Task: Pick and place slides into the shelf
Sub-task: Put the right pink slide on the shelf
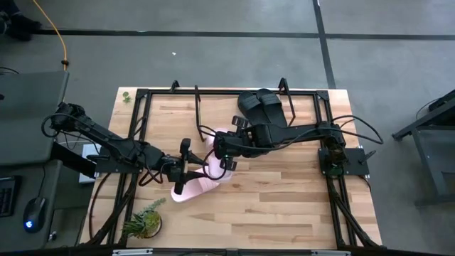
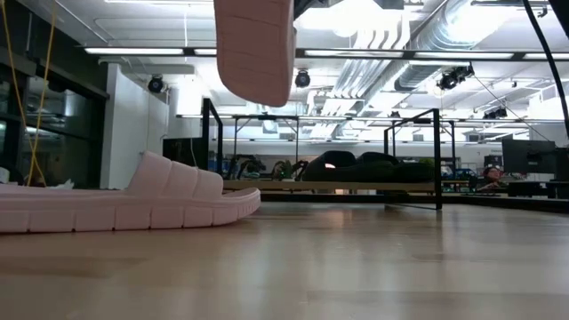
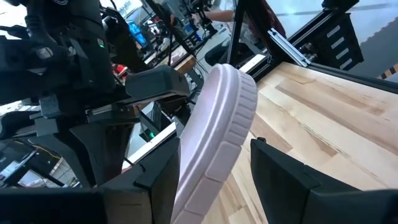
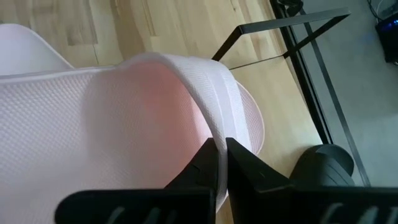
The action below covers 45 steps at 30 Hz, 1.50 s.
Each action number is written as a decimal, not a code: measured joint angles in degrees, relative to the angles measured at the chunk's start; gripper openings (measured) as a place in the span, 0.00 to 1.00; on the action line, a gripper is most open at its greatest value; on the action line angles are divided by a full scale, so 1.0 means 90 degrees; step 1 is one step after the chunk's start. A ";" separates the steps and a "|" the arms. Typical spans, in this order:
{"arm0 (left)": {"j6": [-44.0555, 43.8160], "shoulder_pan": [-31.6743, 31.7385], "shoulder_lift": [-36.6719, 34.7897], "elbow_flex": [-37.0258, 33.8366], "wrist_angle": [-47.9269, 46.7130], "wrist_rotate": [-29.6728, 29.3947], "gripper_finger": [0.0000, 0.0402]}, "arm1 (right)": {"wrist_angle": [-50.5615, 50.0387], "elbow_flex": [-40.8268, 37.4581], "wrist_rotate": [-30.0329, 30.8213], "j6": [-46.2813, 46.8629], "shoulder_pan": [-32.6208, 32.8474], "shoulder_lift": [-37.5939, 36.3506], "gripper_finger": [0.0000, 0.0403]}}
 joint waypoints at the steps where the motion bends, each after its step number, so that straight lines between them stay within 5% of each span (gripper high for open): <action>1: 0.0000 0.0002 0.0000 0.0000 0.0007 0.0000 0.45 | -0.0001 0.0000 0.0000 0.0002 0.0000 0.0000 0.00; 9: 0.0192 0.0000 0.0463 0.0010 0.0547 -0.0035 0.45 | 0.0018 0.0000 0.0002 0.0001 -0.0001 0.0000 0.00; 34: 0.0119 0.0000 0.1780 0.1217 -0.0273 -0.1011 0.44 | 0.0022 -0.0005 -0.0032 0.0070 0.0038 0.0002 0.00; 45: 0.0187 -0.0005 0.1775 0.1219 -0.0364 -0.1178 0.15 | 0.0010 -0.0010 -0.0111 0.0075 0.0036 0.0012 0.00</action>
